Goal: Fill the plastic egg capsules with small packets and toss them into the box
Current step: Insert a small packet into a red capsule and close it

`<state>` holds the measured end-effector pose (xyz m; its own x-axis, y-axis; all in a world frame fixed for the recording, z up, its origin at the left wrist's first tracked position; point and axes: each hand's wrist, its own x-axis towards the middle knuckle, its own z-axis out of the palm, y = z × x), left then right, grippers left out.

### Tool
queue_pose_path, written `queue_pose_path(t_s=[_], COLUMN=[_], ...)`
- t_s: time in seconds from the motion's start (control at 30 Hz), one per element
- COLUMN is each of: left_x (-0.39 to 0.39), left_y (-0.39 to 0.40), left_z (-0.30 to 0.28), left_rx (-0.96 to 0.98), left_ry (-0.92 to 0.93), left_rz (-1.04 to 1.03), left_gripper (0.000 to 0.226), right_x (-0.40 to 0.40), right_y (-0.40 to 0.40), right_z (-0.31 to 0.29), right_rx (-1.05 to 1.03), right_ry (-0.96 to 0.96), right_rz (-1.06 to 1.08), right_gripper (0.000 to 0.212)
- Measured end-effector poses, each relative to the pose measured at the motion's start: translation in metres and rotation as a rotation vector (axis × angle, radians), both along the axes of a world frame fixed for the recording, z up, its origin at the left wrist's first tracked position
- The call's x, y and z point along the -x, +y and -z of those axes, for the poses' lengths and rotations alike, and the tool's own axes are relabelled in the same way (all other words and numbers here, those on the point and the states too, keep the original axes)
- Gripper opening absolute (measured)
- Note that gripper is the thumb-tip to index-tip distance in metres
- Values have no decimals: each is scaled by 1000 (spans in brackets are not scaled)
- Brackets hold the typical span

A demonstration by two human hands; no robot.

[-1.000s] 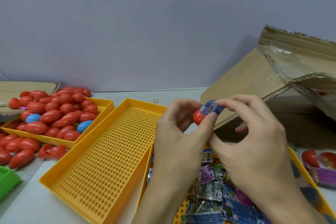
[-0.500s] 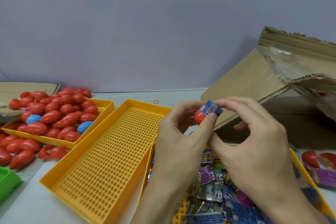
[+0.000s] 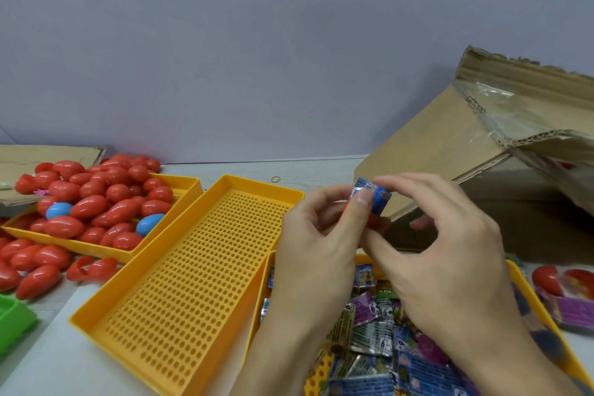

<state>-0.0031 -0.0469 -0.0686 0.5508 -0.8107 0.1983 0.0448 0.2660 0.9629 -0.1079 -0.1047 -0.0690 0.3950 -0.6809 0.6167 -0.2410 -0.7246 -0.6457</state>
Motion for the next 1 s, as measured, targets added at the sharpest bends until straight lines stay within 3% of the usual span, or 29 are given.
queue_pose_path(t_s=[0.2,0.4,0.7,1.0], left_x=[0,-1,1,-1], left_y=[-2,-2,-3,-6], left_z=[3,3,8,14], left_rx=[-10,-17,-71,-46], left_ry=[30,82,12,115], left_rz=[45,68,140,145], left_gripper=[23,33,51,48], right_x=[-2,1,-2,2], right_y=[0,3,5,4], right_z=[3,0,2,0], right_rx=[43,-45,-101,-197], right_ry=[3,10,-85,-77], right_rz=[38,-64,-126,-152], right_gripper=[48,48,48,54])
